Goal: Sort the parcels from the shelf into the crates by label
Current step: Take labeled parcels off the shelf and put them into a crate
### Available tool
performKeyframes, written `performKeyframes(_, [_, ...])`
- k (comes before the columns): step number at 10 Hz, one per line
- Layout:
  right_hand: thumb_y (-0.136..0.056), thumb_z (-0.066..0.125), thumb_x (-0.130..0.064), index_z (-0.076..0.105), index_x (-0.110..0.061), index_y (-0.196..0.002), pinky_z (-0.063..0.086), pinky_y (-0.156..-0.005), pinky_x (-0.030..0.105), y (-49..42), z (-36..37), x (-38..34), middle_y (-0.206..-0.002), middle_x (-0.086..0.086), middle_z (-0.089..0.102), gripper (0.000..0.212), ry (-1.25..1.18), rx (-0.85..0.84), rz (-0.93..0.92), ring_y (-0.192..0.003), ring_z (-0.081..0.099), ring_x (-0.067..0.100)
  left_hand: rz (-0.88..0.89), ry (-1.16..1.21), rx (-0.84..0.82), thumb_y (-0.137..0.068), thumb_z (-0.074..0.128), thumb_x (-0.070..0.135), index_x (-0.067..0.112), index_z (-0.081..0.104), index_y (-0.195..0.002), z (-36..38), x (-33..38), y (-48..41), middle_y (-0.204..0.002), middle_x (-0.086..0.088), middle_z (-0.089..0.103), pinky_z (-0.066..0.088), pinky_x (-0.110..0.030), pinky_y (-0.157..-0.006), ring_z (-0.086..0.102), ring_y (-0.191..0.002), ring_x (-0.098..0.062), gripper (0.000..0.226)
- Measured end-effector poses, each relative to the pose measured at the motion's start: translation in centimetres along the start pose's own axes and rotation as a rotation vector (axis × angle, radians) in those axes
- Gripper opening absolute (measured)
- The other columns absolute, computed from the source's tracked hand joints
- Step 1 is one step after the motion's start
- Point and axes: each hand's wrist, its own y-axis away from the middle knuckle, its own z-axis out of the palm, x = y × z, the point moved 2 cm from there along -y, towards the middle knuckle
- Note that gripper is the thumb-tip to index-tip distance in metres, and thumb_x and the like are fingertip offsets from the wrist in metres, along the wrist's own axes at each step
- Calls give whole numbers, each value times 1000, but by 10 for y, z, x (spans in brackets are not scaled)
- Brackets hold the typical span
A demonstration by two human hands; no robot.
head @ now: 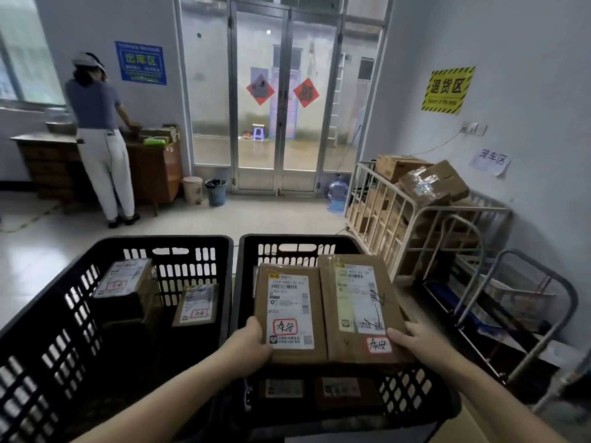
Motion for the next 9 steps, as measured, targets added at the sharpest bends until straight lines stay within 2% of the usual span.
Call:
performKeyframes(1, [-95,49,-26,58,-14,-96,46,-55,13,-15,4,12,-88,-2,68,15,-3,-24,47,-79,64,9,-128,-24,-2,-95,45,17,9,38,-115,18,-7,-13,-118,-3,57,43,-25,-87,55,-111,-19,23])
performKeyframes(2, [-96,48,-26,57,-15,-100,46,-66,21,-27,8,21,-92,-3,67,14,10,-45,83,-85,64,11,-239,3,27,-94,43,12,25,22,-69,36,-13,-20,-86,1,47,39,-18,-62,47,-89,-19,35])
performKeyframes(3, [-95,48,-27,54,-14,-100,47,-72,24,-39,15,29,-96,0,67,15,18,-91,152,-89,63,13,-337,12,12,-91,46,8,21,10,-62,51,-23,-30,-77,0,39,29,-9,-53,42,-90,-19,48])
performKeyframes(4, [-94,50,-27,54,-11,-102,51,-82,30,-50,24,38,-97,3,68,18,-15,-134,216,-91,65,16,-381,10,9,-92,43,7,19,12,-61,56,-25,-38,-88,-5,43,28,-9,-52,40,-91,-17,45])
performKeyframes(5, [-92,54,-29,49,-5,-118,51,-92,37,-62,31,46,-104,8,67,36,-13,-166,259,-95,66,20,-376,31,39,-93,42,7,18,28,-73,59,-27,-47,-101,-9,39,27,-10,-52,40,-92,-17,27])
performKeyframes(6, [-92,54,-28,45,-5,-122,52,-91,38,-70,35,46,-105,9,67,39,-32,-180,287,-96,65,21,-401,7,58,-93,41,6,9,26,-98,59,-25,-55,-104,-13,43,33,-19,-53,40,-92,-17,16])
performKeyframes(7, [-93,52,-27,46,-7,-119,52,-87,34,-71,36,42,-104,7,66,34,-48,-202,296,-96,64,20,-420,-55,36,-94,39,7,9,23,-100,59,-23,-51,-129,-22,50,34,-26,-72,43,-95,-20,17])
performKeyframes(8, [-95,50,-25,50,-9,-111,50,-86,29,-63,35,43,-103,5,67,23,-28,-258,284,-95,64,17,-395,-137,-11,-93,42,10,8,28,-99,62,-30,-55,-133,-22,49,32,-24,-76,53,-116,-29,16])
performKeyframes(9, [-95,49,-26,51,-11,-106,51,-85,29,-59,35,46,-104,6,67,19,-20,-295,301,-96,63,17,-404,-169,-20,-92,43,10,6,40,-109,62,-33,-56,-133,-21,50,35,-26,-77,51,-122,-29,18])
